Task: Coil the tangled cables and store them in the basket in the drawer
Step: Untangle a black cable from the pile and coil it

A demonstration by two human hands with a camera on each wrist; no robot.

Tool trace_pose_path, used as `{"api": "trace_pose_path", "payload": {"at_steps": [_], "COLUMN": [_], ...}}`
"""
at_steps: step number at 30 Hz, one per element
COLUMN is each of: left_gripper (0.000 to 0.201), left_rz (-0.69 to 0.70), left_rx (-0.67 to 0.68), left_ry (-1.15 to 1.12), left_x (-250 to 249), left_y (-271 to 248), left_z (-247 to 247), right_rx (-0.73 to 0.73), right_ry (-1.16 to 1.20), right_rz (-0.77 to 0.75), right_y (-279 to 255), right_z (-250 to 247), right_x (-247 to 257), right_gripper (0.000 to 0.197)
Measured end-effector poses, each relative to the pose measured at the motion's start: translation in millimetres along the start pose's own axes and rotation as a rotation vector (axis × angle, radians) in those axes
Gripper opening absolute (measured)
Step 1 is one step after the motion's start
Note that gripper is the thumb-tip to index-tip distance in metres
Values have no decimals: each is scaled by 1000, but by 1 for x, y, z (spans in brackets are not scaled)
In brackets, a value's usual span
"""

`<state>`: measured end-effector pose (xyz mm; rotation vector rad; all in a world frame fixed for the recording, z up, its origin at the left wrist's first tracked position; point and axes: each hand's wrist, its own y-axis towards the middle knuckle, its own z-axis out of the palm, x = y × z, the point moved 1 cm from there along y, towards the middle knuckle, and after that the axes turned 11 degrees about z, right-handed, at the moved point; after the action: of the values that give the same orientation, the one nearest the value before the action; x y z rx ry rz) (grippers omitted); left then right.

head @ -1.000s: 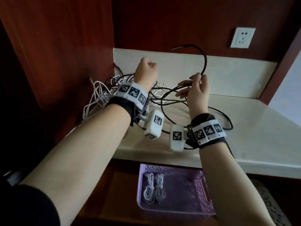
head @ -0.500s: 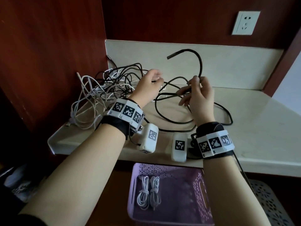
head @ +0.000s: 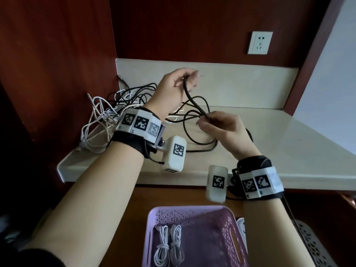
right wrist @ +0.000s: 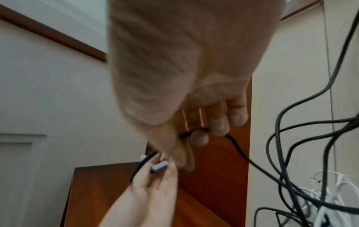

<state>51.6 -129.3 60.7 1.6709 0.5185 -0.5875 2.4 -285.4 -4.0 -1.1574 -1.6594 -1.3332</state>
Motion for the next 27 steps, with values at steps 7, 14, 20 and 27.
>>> {"api": "trace_pose_path", "payload": {"at_steps": [7,14,20,27], "left_gripper": [18,7,10,20], "left_rz": [211,-28,-35,-179], "left_rx": [-287,-488,-406,-382], "left_ry": [-77,39,69,244], "left_x": [-36,-4,1,26], "left_y": [16,24,25,3], "left_z": [-27,-74,-55,-61], "right_rx": [-440,-662,-668,-154], "right_ry": [-149,-70,-66,-677], "right_rz": [116,85,-665,296], "right_y": [48,137,139,145], "right_z": [-6,-70,-60,-60], "right_x": [-18,62,205,73], "right_gripper": [13,14,30,36]}}
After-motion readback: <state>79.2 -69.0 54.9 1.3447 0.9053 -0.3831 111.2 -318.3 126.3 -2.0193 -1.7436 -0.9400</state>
